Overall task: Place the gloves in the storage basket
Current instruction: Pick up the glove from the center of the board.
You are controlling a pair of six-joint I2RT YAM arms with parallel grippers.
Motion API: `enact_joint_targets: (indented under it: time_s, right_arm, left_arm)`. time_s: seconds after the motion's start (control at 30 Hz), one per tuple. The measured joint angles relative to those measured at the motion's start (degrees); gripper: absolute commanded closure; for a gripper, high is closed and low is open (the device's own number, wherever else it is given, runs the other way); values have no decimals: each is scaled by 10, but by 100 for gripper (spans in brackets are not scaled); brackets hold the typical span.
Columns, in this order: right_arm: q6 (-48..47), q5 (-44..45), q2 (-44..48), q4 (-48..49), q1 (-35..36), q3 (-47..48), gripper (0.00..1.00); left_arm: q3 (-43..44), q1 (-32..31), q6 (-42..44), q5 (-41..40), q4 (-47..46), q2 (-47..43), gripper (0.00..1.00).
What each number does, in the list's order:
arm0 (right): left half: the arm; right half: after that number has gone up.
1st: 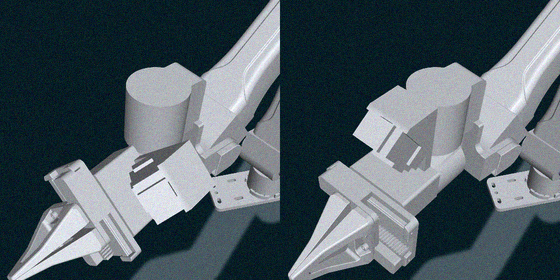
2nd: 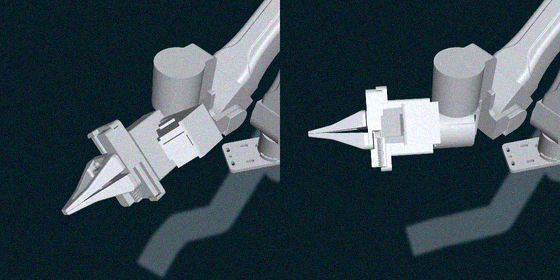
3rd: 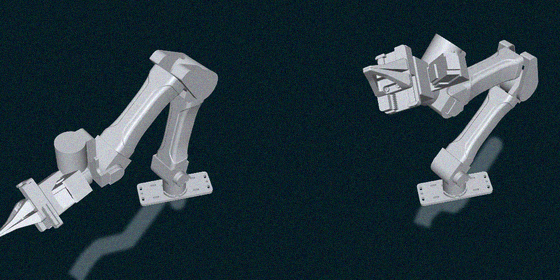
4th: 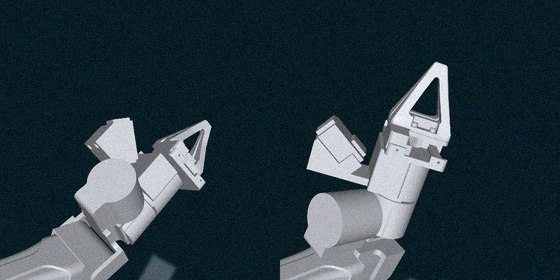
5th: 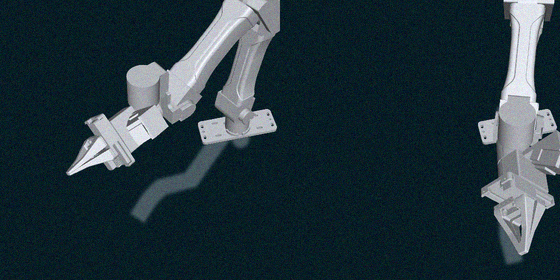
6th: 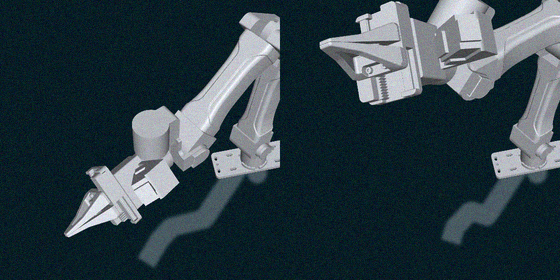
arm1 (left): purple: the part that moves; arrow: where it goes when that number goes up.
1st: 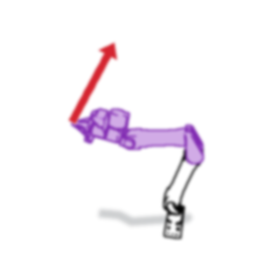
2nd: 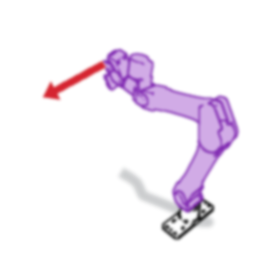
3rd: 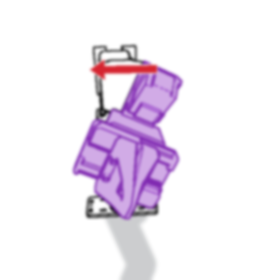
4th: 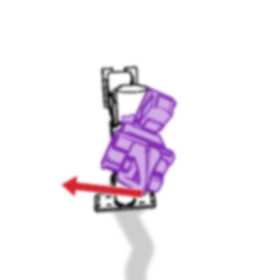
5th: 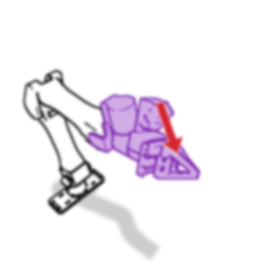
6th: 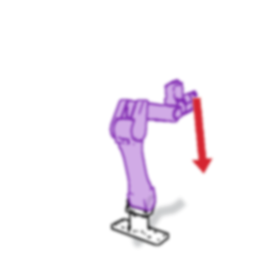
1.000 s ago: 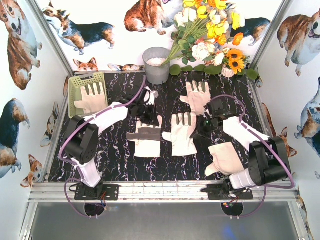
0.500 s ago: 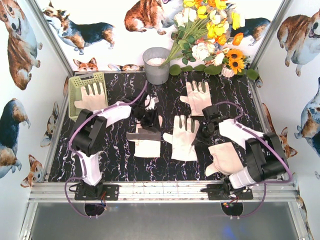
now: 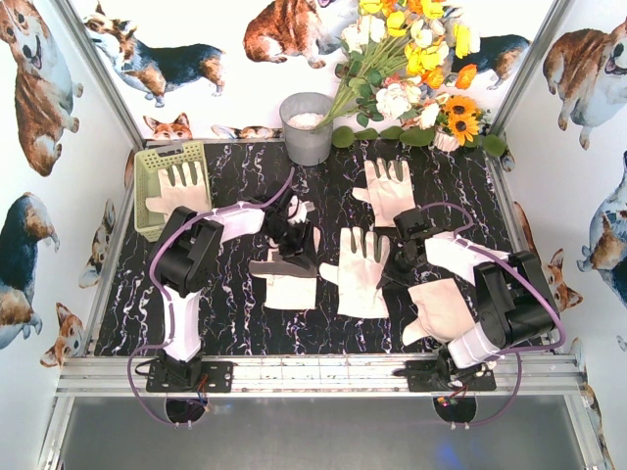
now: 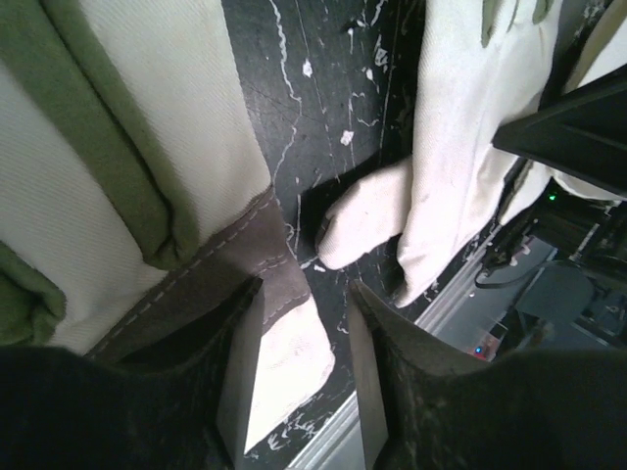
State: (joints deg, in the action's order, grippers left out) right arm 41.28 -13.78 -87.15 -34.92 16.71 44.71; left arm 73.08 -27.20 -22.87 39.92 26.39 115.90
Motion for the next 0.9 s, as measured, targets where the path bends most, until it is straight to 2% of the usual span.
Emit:
enact_joint_targets:
  time_s: [0.1,0.37,0.67,0.9]
  right_arm:
    - [2,0,0,1,0,-1,100]
    - [3,0,0,6,0,-5,100]
    - [4,-5,0,8,0,-7,100]
    - [5,-14,1,13,0,-12,100]
  left_arm:
    - [0,-2,-8,5,-10,3,78]
    - [0,-12,-20,3,-42,2,71]
    - [-3,-17,-37,0,-77,-2,76]
    - [-3,-19,-57,-1,-117,-2,75]
